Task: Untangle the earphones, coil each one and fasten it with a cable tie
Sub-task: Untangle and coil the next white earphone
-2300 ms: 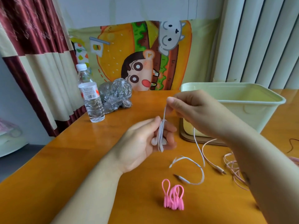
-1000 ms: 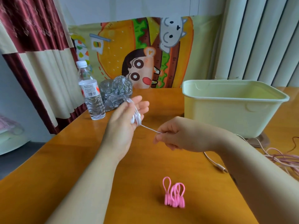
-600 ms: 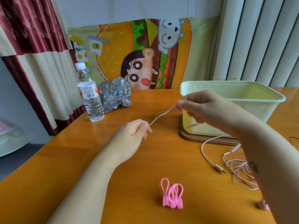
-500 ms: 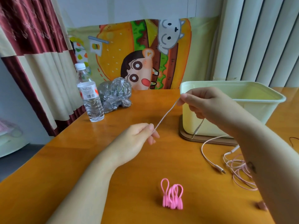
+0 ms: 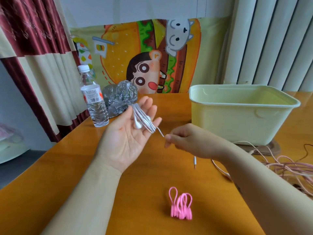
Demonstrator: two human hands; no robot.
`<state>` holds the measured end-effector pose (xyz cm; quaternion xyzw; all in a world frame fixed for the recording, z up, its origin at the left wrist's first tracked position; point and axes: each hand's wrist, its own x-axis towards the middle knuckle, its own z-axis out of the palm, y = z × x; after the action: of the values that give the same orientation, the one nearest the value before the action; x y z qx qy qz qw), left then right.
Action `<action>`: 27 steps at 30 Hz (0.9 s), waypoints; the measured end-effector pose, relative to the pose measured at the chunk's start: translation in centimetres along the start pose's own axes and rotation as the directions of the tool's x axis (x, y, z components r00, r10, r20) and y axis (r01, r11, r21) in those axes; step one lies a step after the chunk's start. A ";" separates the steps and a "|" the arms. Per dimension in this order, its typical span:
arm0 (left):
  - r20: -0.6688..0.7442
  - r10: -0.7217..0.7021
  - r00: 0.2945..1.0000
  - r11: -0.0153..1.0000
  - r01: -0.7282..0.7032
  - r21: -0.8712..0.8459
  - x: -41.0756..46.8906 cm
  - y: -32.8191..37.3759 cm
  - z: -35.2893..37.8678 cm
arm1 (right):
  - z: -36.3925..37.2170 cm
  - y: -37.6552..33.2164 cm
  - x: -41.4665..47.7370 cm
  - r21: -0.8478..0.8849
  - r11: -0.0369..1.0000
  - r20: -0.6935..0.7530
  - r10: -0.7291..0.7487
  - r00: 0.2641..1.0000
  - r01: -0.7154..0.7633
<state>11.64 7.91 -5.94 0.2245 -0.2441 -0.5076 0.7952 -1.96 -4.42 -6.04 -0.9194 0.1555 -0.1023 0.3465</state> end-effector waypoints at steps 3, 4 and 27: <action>-0.139 0.172 0.975 0.959 -0.133 0.249 0.7 0.1 -0.5 | 0.0 -1.4 -0.4 -0.071 0.997 0.136 -0.014 0.991 0.024; -0.147 0.176 0.973 0.942 -0.123 0.314 0.8 0.0 -0.8 | -0.1 -1.9 -0.6 -0.102 0.994 0.160 -0.018 0.987 0.035; 0.066 -0.175 0.982 0.896 0.131 0.424 -1.2 -1.9 1.5 | -1.1 -2.1 -0.6 0.123 0.984 -0.271 -0.090 0.958 0.128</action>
<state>8.97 8.17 -6.12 0.3816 -0.3691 -0.5156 0.6726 -2.38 -3.39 -3.82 -0.8782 0.1420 -0.2538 0.3797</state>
